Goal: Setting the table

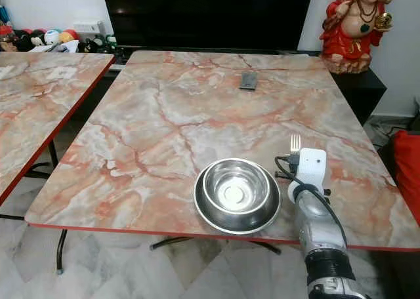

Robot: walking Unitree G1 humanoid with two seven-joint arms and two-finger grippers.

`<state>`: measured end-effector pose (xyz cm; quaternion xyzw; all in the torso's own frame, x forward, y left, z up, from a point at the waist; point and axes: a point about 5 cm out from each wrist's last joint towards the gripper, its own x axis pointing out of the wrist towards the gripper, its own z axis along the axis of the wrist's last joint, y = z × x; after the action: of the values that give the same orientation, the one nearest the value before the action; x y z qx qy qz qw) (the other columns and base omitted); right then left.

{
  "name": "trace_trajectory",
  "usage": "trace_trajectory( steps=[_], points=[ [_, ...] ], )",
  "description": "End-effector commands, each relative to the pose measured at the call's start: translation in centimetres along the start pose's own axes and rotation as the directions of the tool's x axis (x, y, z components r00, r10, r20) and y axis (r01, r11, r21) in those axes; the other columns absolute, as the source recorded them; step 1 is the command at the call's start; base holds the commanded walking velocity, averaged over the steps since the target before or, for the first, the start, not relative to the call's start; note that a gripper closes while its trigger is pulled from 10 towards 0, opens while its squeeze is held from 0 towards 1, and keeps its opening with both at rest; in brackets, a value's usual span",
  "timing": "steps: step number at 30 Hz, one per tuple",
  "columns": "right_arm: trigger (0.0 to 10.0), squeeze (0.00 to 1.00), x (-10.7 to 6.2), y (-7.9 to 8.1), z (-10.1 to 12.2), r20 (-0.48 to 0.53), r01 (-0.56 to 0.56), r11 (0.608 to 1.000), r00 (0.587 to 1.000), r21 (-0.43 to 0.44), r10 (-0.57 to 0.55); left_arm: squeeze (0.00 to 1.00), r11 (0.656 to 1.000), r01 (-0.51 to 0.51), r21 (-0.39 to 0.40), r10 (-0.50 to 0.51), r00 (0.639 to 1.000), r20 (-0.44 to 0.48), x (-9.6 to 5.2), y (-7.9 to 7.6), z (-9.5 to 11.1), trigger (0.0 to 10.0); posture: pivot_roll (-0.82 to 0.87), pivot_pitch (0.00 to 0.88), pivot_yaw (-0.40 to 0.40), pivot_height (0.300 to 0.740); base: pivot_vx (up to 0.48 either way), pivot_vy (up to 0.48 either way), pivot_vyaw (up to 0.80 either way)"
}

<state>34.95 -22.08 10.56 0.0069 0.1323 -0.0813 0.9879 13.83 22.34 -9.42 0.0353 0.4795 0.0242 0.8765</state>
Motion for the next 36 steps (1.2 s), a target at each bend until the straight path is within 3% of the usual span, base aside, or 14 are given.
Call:
trace_trajectory(
  steps=[1, 24, 36],
  points=[
    [10.0, 0.0, -0.1, 0.1, -0.7, -0.025, -0.005, 1.0, 1.0, -0.024, 0.005, 0.0, 1.0, 0.007, -0.003, -0.007, 0.999, -0.043, -0.2, 0.0, -1.1, 10.0, -0.01, 0.109, 0.01, 0.74, 0.0, 0.0, 0.0],
    [10.0, 0.0, -0.8, -0.2, -1.9, -0.054, 0.009, 1.0, 0.999, -0.024, -0.01, 0.0, 1.0, 0.011, 0.002, -0.011, 0.999, -0.045, -0.3, 0.2, -1.2, 10.0, -0.01, 0.113, 0.015, 0.74, 0.0, 0.0, 0.0],
    [10.0, 0.0, -1.1, -0.5, -1.7, -0.038, 0.022, 0.999, 0.999, 0.023, -0.021, 0.0, 1.0, 0.011, 0.006, -0.011, 0.999, -0.047, -0.3, 0.2, -1.2, 10.0, -0.01, 0.115, 0.02, 0.74, 0.0, 0.0, 0.0]
  ],
)
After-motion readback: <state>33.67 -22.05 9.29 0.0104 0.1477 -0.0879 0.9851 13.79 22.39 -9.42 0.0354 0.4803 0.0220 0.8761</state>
